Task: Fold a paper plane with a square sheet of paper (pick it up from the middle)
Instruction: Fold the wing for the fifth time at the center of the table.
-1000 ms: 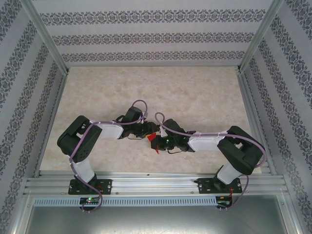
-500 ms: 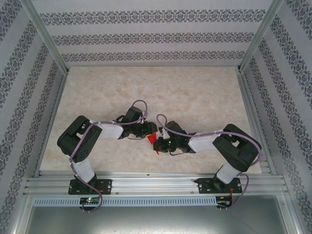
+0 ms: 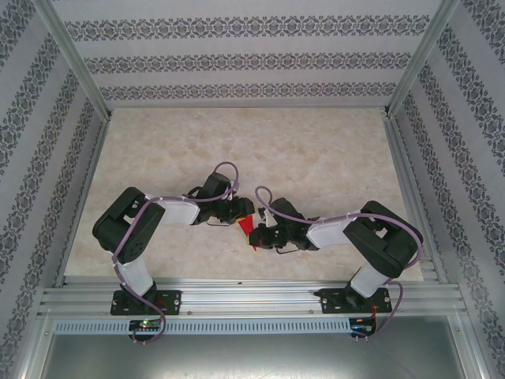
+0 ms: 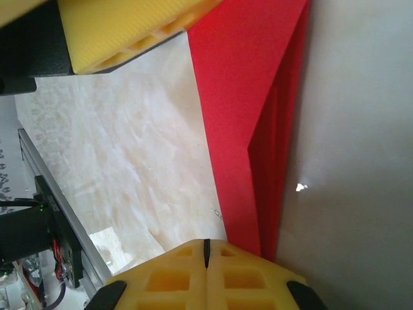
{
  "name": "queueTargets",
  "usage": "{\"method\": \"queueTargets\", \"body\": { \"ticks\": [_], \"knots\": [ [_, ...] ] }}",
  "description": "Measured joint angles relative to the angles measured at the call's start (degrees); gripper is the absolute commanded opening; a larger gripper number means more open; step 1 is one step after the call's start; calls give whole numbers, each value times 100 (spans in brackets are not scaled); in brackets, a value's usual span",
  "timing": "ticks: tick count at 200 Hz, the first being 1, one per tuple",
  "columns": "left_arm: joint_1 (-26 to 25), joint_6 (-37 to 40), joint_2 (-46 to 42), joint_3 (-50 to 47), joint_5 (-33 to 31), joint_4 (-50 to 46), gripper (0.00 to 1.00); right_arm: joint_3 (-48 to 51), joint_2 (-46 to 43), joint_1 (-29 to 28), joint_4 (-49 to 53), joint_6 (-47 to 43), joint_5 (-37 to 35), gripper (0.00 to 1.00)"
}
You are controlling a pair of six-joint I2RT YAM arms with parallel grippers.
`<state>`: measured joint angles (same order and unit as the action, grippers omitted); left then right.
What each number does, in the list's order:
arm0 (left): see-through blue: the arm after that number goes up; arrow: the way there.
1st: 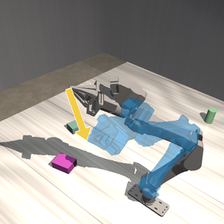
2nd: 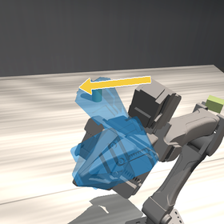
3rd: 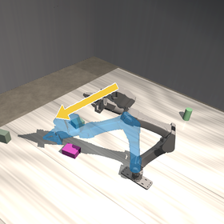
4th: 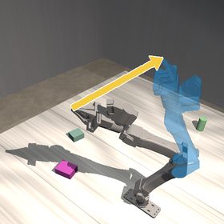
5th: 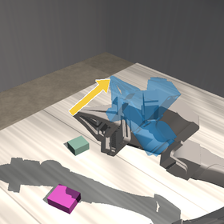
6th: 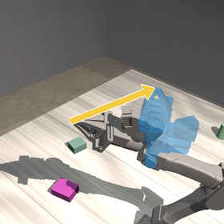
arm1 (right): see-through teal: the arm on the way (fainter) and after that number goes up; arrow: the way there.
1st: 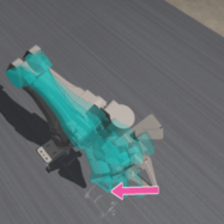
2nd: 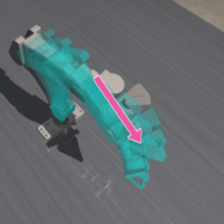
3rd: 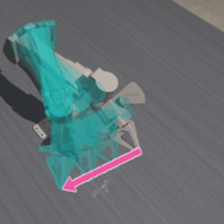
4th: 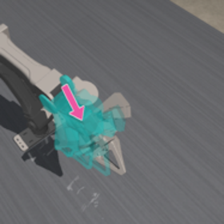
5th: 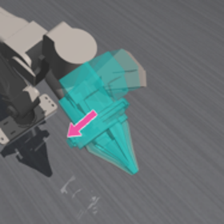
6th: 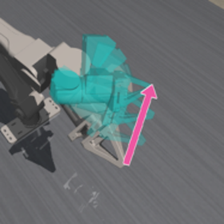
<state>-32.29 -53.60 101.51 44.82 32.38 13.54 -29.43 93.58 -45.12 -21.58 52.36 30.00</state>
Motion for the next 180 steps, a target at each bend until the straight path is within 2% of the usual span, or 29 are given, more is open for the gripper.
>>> {"method": "queueTargets", "body": {
  "ticks": [180],
  "knots": [
    [-66, -2, 2, 2, 44, -59, 43, 898, -546, -138, -616, 199, -33, 5]
  ]
}}
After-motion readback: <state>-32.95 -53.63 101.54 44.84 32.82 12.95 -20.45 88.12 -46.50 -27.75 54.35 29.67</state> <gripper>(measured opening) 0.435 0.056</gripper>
